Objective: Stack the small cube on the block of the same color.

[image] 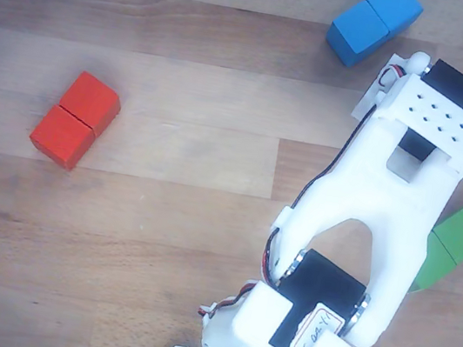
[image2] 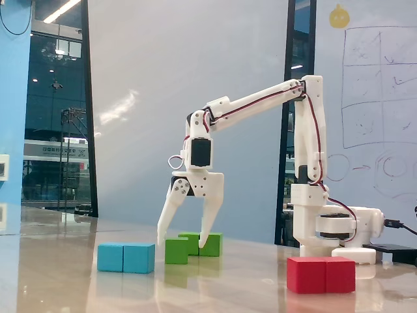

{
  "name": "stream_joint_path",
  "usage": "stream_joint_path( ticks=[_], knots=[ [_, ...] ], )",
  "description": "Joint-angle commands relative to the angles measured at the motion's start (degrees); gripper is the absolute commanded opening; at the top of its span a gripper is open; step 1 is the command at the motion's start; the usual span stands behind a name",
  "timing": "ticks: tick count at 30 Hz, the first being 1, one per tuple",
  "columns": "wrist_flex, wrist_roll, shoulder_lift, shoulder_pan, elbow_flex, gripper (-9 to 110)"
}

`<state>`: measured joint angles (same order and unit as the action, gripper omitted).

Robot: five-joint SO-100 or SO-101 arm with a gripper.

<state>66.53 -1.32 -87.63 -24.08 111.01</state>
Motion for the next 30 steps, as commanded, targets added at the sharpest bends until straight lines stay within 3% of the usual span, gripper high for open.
stream_joint_path(
  ticks=[1, 7, 21, 30],
  knots=[
    [-1.76, -0.18, -0.35, 0.26, -5.45, 27],
    [-7.03, -0.26, -0.18, 0.26, -5.45, 24],
    [-7.29, -0.35, 0.09, 0.26, -5.45, 5],
    [-7.21, -0.26, -0.97, -0.62, -9.67, 4]
  ],
)
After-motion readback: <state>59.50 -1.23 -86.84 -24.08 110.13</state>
